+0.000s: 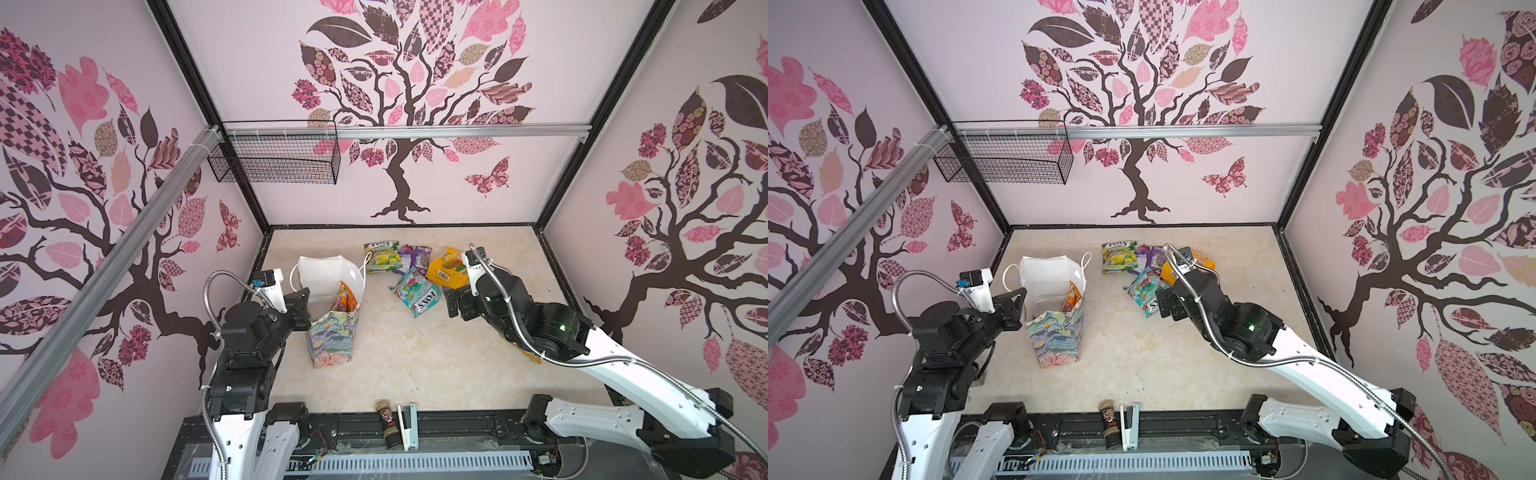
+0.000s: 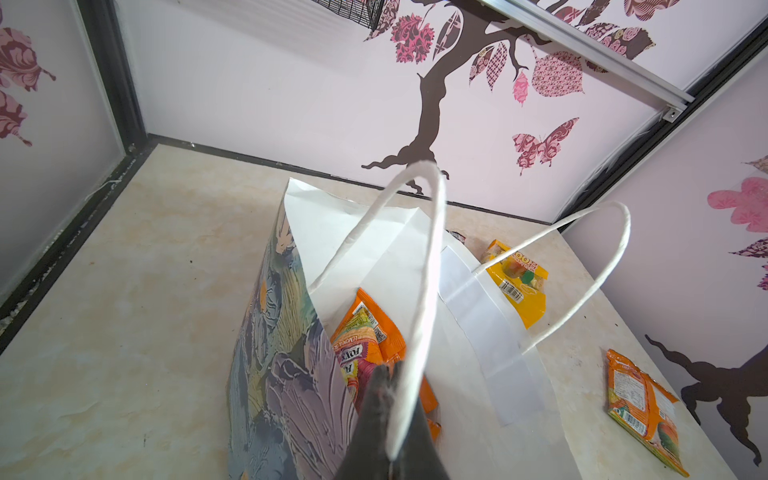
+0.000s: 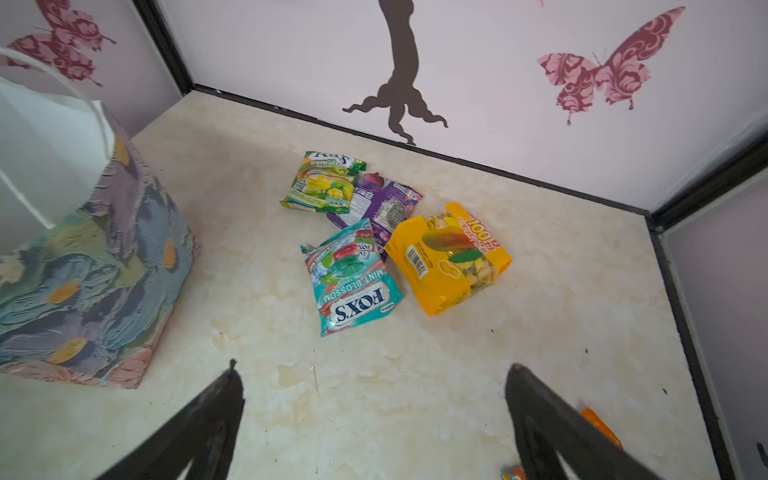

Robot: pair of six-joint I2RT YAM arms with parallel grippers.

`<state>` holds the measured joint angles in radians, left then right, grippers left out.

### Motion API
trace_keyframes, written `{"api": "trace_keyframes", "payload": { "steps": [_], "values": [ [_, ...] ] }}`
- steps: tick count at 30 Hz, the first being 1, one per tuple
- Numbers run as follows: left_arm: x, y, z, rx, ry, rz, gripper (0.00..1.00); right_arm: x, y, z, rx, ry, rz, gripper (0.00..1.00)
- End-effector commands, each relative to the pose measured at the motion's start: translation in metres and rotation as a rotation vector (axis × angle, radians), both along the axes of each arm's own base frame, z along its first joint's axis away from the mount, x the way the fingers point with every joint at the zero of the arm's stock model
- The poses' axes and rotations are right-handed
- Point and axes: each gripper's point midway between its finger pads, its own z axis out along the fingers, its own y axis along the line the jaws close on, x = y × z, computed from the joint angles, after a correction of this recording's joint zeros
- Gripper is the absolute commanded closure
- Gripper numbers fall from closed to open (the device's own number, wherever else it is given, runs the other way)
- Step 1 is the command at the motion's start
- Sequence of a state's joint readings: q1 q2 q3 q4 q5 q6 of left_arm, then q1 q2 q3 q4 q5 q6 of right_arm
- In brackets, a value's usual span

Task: Place the snacks into the paper bag
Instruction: 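Move the open right gripper over the second orange Fox's Fruits packet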

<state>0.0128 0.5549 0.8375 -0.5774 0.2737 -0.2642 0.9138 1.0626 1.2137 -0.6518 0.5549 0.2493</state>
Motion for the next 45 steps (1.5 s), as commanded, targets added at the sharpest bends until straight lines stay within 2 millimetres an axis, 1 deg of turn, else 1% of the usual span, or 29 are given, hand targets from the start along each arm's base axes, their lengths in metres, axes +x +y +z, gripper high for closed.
{"api": "trace_keyframes", "payload": {
  "steps": [1, 3, 6, 9, 13, 20, 24, 28, 31, 35, 39, 42, 45],
  "values": [
    [0.001, 0.0, 0.005, 0.008, -0.023, -0.003, 1.0, 0.013, -0.024, -0.026, -0.014, 0.06, -0.124, 0.0],
    [0.001, 0.0, 0.005, 0.008, -0.023, -0.004, 1.0, 0.019, -0.034, -0.046, -0.021, 0.111, -0.165, 0.0],
    [0.001, -0.001, 0.006, 0.003, -0.028, -0.011, 1.0, 0.027, -0.049, -0.071, -0.038, 0.159, -0.232, 0.0],
    [0.001, -0.002, 0.006, 0.003, -0.026, -0.014, 1.0, 0.034, -0.065, -0.094, -0.045, 0.206, -0.294, 0.0],
    [0.001, -0.002, 0.006, 0.003, -0.025, -0.015, 1.0, 0.039, -0.087, -0.118, -0.033, 0.244, -0.374, 0.0],
    [0.002, -0.003, 0.005, -0.001, -0.02, -0.024, 1.0, 0.044, -0.122, -0.15, -0.027, 0.299, -0.482, 0.0],
    [0.002, -0.004, 0.005, 0.0, -0.019, -0.025, 1.0, 0.048, -0.148, -0.165, 0.042, 0.333, -0.581, 0.0],
    [0.002, -0.003, 0.004, 0.0, -0.018, -0.024, 1.0, 0.05, -0.18, -0.183, 0.138, 0.371, -0.732, 0.0],
    [0.002, -0.003, 0.004, 0.0, -0.019, -0.023, 1.0, 0.048, -0.204, -0.19, 0.085, 0.37, -0.857, 0.0],
    [0.003, -0.003, 0.004, -0.004, -0.017, -0.024, 1.0, 0.052, -0.219, -0.195, 0.013, 0.372, -0.939, 0.0],
    [0.002, -0.003, 0.004, -0.004, -0.017, -0.024, 1.0, 0.053, -0.233, -0.2, 0.082, 0.383, -1.024, 0.0],
    [0.002, -0.004, 0.004, -0.002, -0.018, -0.026, 1.0, 0.054, -0.246, -0.197, 0.106, 0.345, -1.075, 0.0],
    [0.002, -0.003, 0.005, -0.004, -0.021, -0.025, 1.0, 0.051, -0.265, -0.194, 0.115, 0.319, -1.148, 0.0]
  ]
}}
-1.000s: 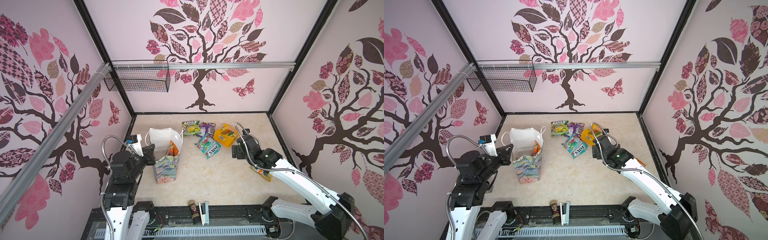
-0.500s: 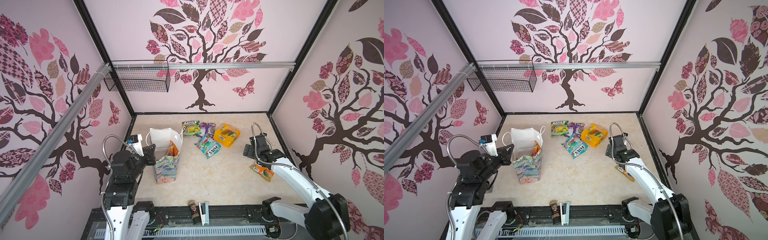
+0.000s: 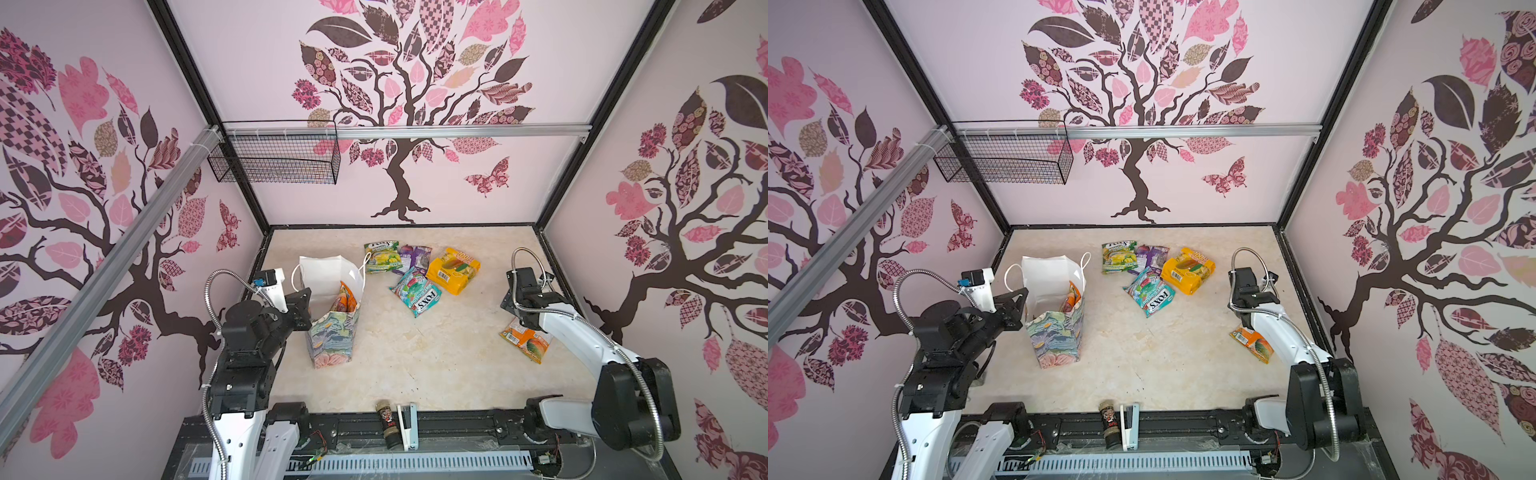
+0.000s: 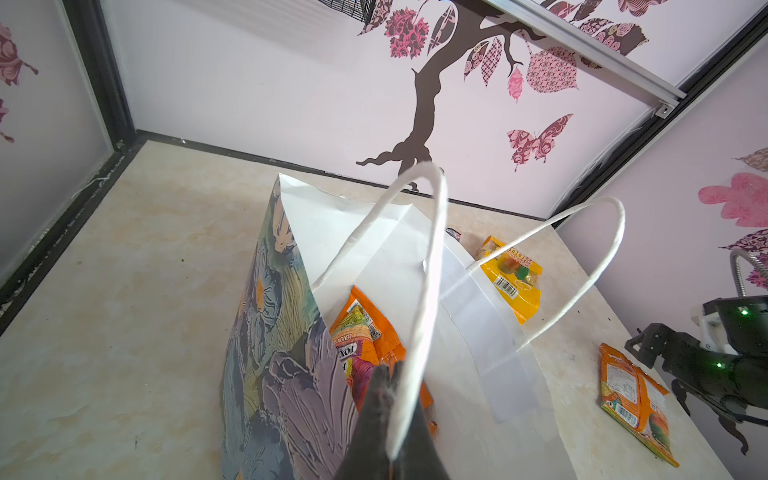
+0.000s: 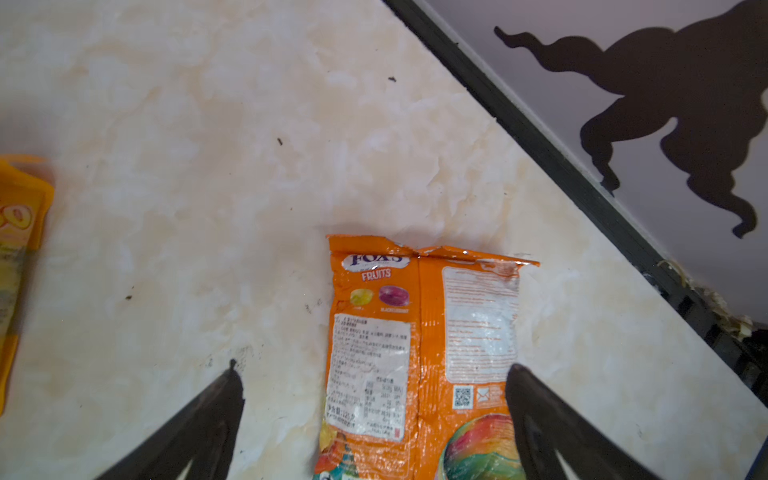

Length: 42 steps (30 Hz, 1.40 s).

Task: Place the snacks into the paper bag
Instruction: 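Move the open right gripper over the second orange Fox's Fruits packet, then lower the right gripper onto the orange packet's top edge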

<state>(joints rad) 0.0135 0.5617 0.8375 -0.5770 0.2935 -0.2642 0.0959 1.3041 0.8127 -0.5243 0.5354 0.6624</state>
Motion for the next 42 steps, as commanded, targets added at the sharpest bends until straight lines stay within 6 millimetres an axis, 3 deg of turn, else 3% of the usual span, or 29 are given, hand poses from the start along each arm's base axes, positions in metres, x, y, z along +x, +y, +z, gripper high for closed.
{"api": "trace_keyframes", "payload": {
  "steps": [1, 9, 18, 23, 30, 35, 42],
  "values": [
    [0.002, 0.0, 0.006, 0.001, -0.027, -0.007, 1.0, 0.007, -0.025, 0.016, -0.011, -0.074, -0.119, 0.0],
    [0.001, 0.0, 0.007, 0.002, -0.032, -0.005, 1.0, 0.001, -0.06, 0.005, 0.016, -0.086, -0.285, 0.0],
    [0.002, -0.002, 0.007, -0.003, -0.031, -0.016, 1.0, 0.004, -0.069, -0.024, 0.1, -0.068, -0.365, 0.0],
    [0.002, -0.003, 0.007, -0.009, -0.033, -0.018, 1.0, 0.001, -0.061, -0.033, 0.134, -0.051, -0.321, 0.0],
    [0.003, -0.003, 0.006, -0.013, -0.029, -0.023, 1.0, 0.011, -0.028, -0.037, 0.298, -0.126, -0.178, 0.0],
    [0.004, -0.002, 0.006, -0.011, -0.028, -0.016, 1.0, 0.014, -0.017, -0.039, 0.341, -0.1, -0.116, 0.0],
    [0.002, 0.0, 0.005, 0.001, -0.025, -0.004, 1.0, 0.007, -0.003, -0.058, 0.416, -0.066, -0.091, 0.0]
  ]
}}
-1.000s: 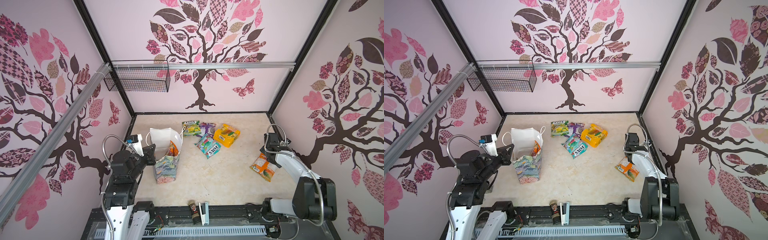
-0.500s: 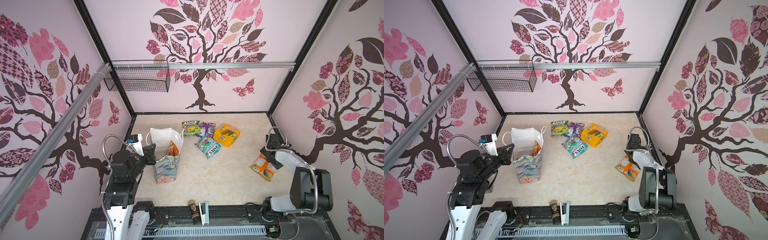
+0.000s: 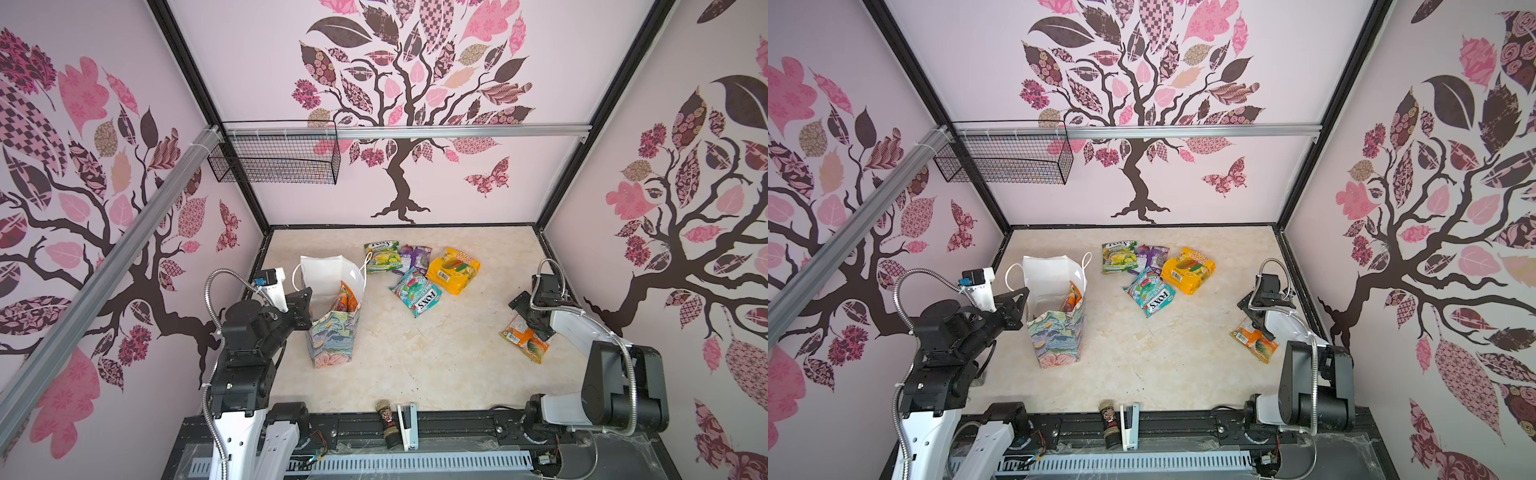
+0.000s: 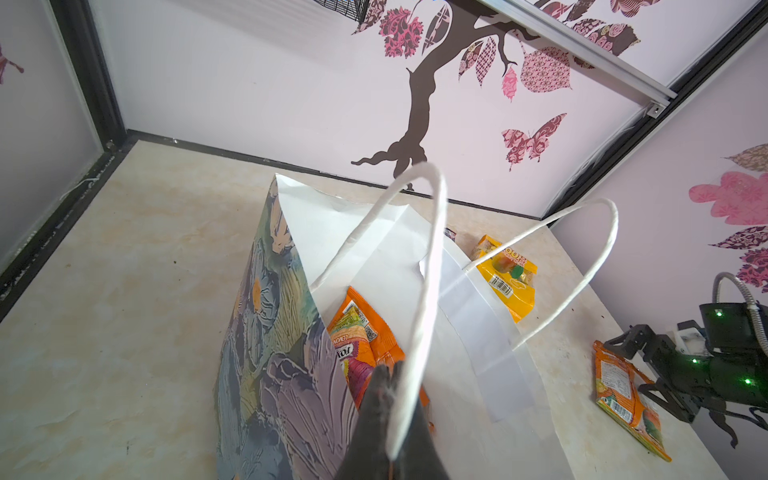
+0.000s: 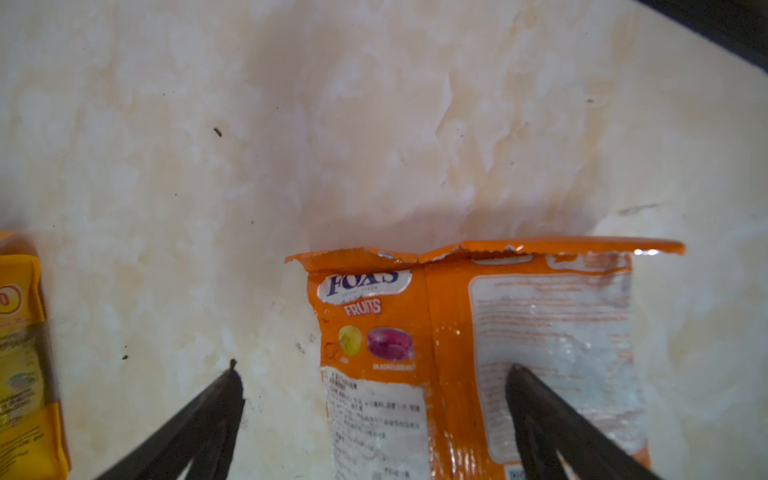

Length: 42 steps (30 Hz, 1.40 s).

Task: Place the snacks into the paper bag
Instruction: 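Lower the right gripper onto the orange packet's top edge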

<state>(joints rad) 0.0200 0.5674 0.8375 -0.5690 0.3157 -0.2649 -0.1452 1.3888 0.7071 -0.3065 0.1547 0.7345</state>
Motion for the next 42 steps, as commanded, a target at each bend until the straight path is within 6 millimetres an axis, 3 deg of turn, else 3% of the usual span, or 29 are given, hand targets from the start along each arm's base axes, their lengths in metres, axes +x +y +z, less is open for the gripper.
{"api": "trace_keyframes", "payload": {
  "steps": [1, 20, 32, 37, 42],
  "values": [
    [0.001, 0.003, 0.003, 0.009, -0.019, 0.015, 1.0, -0.001, 0.012, -0.001, 0.054, -0.017, 0.031, 0.0],
    [0.0, 0.001, 0.001, -0.007, -0.02, 0.009, 1.0, -0.006, 0.12, -0.008, 0.185, -0.038, 0.35, 0.02],
    [0.0, 0.002, 0.001, -0.004, -0.02, 0.011, 1.0, -0.012, 0.197, 0.01, 0.231, -0.048, 0.568, 0.03],
    [-0.001, 0.002, 0.002, -0.007, -0.026, 0.01, 1.0, -0.004, 0.202, 0.044, 0.188, -0.117, 0.625, 0.03],
    [-0.001, 0.002, 0.002, -0.006, -0.023, 0.01, 1.0, -0.002, 0.186, 0.071, 0.072, -0.146, 0.634, 0.03]
  ]
}}
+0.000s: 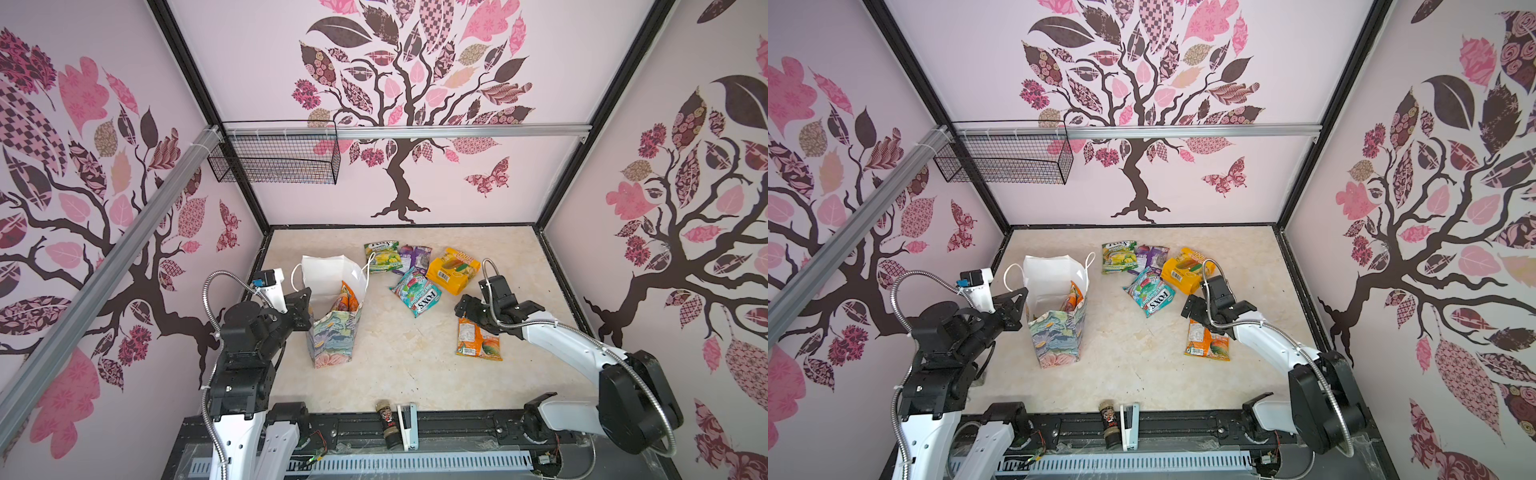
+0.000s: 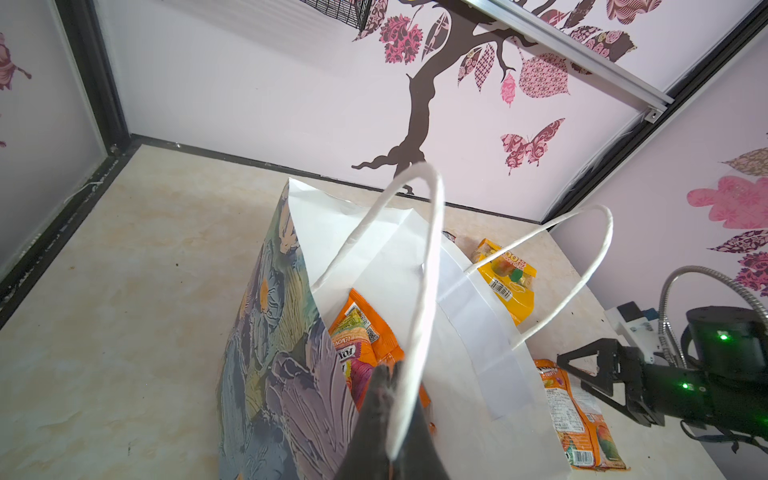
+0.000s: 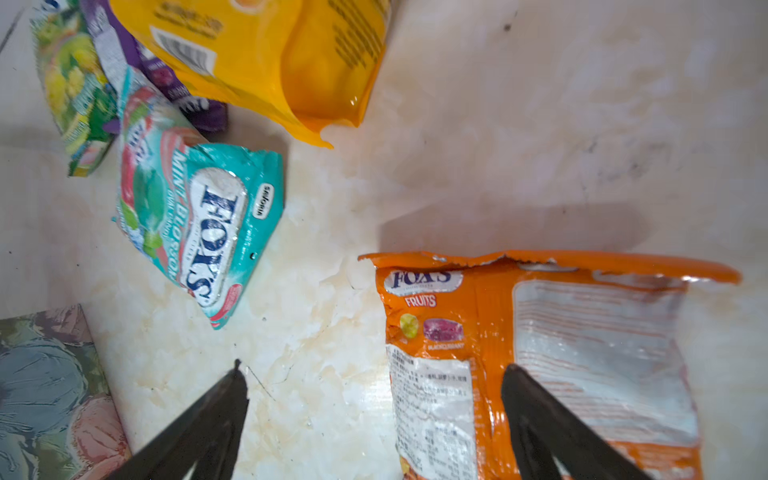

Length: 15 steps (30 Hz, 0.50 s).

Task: Place the snacks into the paper bag
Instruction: 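Lower the right gripper onto the orange packet's top edge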

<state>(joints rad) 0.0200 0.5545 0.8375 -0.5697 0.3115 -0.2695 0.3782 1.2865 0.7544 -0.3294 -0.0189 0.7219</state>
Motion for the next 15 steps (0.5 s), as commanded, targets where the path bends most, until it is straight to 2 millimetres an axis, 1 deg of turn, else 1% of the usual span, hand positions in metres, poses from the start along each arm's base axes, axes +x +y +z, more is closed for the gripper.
{"api": "trace_keyframes", "payload": {
  "steps": [1, 3, 5, 8, 10, 13, 15],
  "values": [
    [0.002, 0.001, -0.001, -0.003, -0.01, 0.005, 1.0, 0.0, -0.016, 0.031, -0.092, -0.065, -0.002, 0.03],
    [0.001, 0.001, 0.0, -0.001, -0.014, 0.007, 1.0, -0.002, -0.028, 0.04, -0.145, -0.091, -0.024, 0.03],
    [0.001, 0.002, 0.0, 0.0, -0.017, 0.008, 1.0, -0.004, -0.041, 0.044, -0.2, -0.113, -0.054, 0.02],
    [0.001, 0.002, 0.001, 0.002, -0.017, 0.012, 1.0, -0.008, -0.062, 0.039, -0.254, -0.137, -0.119, 0.0],
    [0.001, 0.002, 0.0, 0.001, -0.014, 0.008, 1.0, -0.01, -0.07, 0.028, -0.223, -0.132, -0.133, 0.0],
    [0.0, 0.002, 0.0, 0.001, -0.014, 0.008, 1.0, -0.009, -0.081, 0.013, -0.12, -0.137, -0.147, 0.0],
    [0.001, 0.002, -0.001, 0.001, -0.013, 0.008, 1.0, -0.006, -0.087, 0.007, -0.059, -0.154, -0.157, 0.01]
  ]
}}
